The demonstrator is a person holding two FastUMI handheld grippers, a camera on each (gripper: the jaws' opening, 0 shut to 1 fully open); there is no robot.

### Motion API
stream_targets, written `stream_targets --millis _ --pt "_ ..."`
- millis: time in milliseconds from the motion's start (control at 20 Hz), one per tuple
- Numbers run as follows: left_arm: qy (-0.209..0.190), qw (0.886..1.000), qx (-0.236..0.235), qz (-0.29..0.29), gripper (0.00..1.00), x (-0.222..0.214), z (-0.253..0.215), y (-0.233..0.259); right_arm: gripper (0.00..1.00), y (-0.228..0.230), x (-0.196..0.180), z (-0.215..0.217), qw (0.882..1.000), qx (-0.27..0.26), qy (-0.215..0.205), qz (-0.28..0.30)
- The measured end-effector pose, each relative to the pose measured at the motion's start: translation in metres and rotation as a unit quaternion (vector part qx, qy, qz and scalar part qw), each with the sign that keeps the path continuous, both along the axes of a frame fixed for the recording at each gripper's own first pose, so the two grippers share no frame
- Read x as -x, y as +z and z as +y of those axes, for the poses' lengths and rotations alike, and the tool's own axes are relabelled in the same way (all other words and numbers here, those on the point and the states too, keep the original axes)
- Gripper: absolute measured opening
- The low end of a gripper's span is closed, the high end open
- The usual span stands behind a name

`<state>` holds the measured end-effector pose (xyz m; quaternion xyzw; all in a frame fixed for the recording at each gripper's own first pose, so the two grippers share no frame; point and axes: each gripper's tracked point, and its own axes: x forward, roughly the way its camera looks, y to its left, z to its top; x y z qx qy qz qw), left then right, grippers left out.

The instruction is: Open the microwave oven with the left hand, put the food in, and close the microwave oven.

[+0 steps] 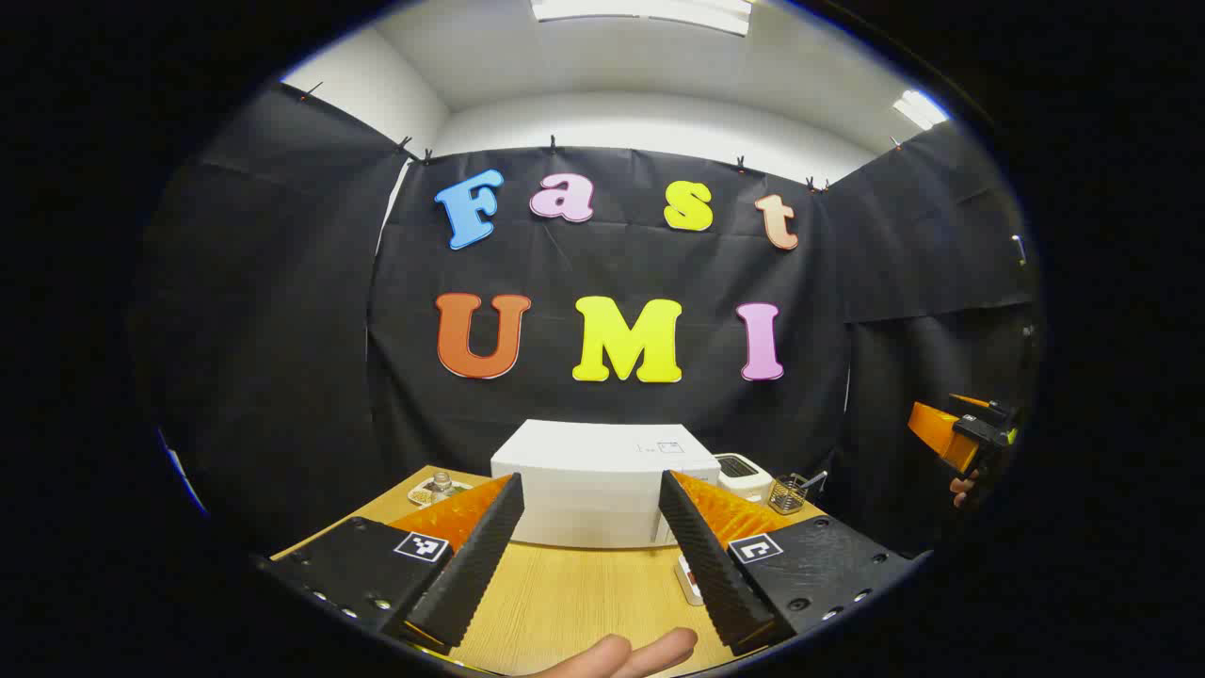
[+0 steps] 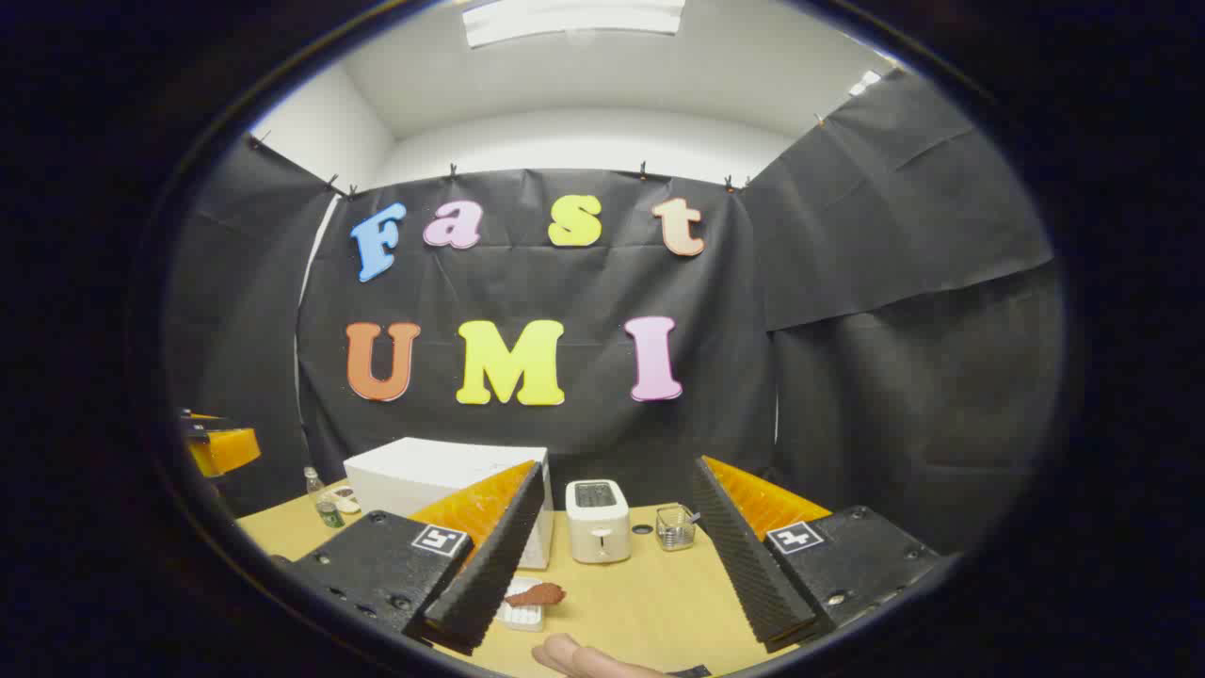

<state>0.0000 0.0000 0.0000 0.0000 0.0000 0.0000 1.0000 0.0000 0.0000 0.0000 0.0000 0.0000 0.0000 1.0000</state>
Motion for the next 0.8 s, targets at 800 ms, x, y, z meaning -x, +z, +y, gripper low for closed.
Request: stream_targets --millis 800 --pt "-0.021 1.000 -0.009 0.008 0.92 0.002 -0.017 -0.015 0.90 -0.012 -0.005 -0.012 1.000 -0.012 0.001 0.008"
